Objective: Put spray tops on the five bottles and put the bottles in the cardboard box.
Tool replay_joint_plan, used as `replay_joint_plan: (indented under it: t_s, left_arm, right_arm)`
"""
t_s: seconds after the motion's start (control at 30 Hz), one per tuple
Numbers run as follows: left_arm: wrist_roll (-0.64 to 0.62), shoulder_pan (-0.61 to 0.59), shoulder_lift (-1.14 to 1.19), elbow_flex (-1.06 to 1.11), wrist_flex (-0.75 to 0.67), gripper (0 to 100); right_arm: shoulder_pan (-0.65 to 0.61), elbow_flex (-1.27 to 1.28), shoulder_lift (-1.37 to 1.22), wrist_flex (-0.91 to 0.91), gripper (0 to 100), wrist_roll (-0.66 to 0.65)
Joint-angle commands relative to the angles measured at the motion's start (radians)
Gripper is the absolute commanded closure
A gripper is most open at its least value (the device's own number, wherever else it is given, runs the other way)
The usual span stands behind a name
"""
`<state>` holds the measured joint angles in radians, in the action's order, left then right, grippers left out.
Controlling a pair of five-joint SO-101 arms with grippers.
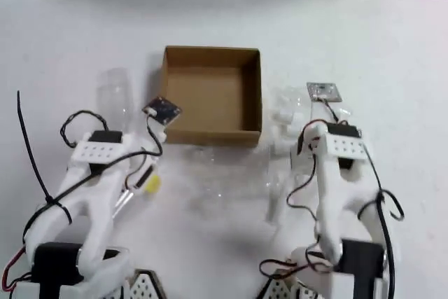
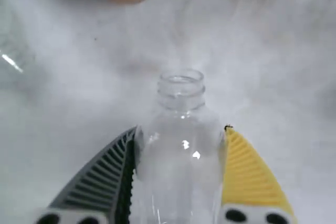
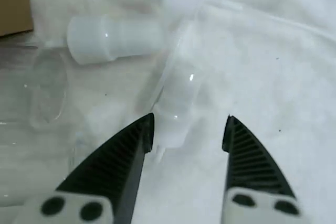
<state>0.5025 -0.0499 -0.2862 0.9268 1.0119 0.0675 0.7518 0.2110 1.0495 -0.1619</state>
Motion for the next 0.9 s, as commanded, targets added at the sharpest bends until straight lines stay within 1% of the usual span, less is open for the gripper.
replay_joint_plan:
  t_s: [0.0, 0.23, 0.27, 0.4, 0.43, 0.5, 0.6, 0.73, 0.87]
  left_arm:
    - [-0.005, -0.010, -0.018, -0.052, -0.020, 98]
    - [-0.005, -0.008, -0.018, -0.054, -0.020, 98]
    - [-0.005, -0.008, -0.018, -0.054, -0.020, 98]
    - [-0.005, -0.008, -0.018, -0.054, -0.021, 98]
    - [-0.005, -0.008, -0.018, -0.054, -0.021, 98]
    - [-0.005, -0.008, -0.018, -0.054, -0.021, 98]
    - [-0.005, -0.008, -0.018, -0.054, -0.021, 98]
    - [-0.008, -0.008, -0.018, -0.054, -0.021, 98]
    - [-0.012, -0.007, -0.018, -0.055, -0.021, 98]
  right_arm:
    - [0.015, -0.072, -0.053, -0.012, 81.4, 0.011]
    - [0.016, -0.077, -0.120, -0.054, 82.4, 0.008]
    - [0.016, -0.077, -0.124, -0.054, 84.1, 0.006]
    - [0.039, -0.077, -0.122, -0.051, 96.5, -0.002]
    - [0.048, -0.078, -0.122, -0.053, 98.3, -0.002]
    - [0.065, -0.098, -0.122, -0.042, 98.1, -0.011]
    - [0.101, -0.155, -0.120, 0.035, 98.2, -0.057]
    - [0.136, -0.270, -0.120, 0.179, 98.2, -0.060]
    - [0.142, -0.390, -0.120, 0.302, 98.2, -0.063]
